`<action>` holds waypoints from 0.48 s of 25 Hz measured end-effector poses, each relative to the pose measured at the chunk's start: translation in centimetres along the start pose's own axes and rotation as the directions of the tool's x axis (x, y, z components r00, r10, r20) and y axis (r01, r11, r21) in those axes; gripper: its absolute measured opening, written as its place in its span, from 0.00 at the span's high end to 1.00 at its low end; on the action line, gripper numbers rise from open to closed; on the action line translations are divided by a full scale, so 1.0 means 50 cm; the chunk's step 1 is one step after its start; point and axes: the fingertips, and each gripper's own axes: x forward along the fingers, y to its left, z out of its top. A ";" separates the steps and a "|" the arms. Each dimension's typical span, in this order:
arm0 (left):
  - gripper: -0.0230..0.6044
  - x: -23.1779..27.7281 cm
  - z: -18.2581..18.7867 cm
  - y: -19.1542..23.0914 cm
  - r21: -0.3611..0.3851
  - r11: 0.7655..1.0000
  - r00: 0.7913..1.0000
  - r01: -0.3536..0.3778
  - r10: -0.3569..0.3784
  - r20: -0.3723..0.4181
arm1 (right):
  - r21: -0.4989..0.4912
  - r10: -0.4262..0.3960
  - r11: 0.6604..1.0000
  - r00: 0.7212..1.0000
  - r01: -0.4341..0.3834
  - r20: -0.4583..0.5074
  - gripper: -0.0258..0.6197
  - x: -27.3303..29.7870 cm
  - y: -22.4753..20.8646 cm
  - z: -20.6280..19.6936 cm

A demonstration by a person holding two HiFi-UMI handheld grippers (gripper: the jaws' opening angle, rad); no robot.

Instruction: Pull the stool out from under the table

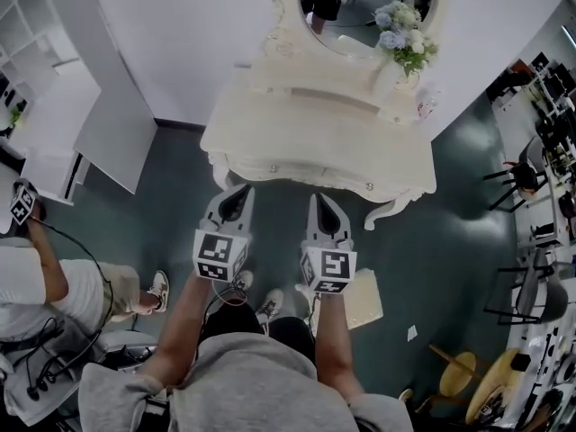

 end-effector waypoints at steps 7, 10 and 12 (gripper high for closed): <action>0.96 -0.002 0.007 -0.004 0.009 1.000 1.000 0.003 -0.003 0.000 | -0.001 -0.001 1.000 1.000 0.001 0.005 0.94 -0.003 0.000 0.009; 0.96 0.001 0.011 -0.008 0.013 1.000 1.000 0.005 -0.005 -0.001 | -0.002 -0.002 1.000 1.000 0.002 0.010 0.94 -0.006 -0.004 0.012; 0.96 0.003 0.014 -0.010 0.013 1.000 1.000 0.008 -0.008 0.000 | -0.001 -0.005 1.000 1.000 0.005 0.009 0.94 -0.006 -0.008 0.012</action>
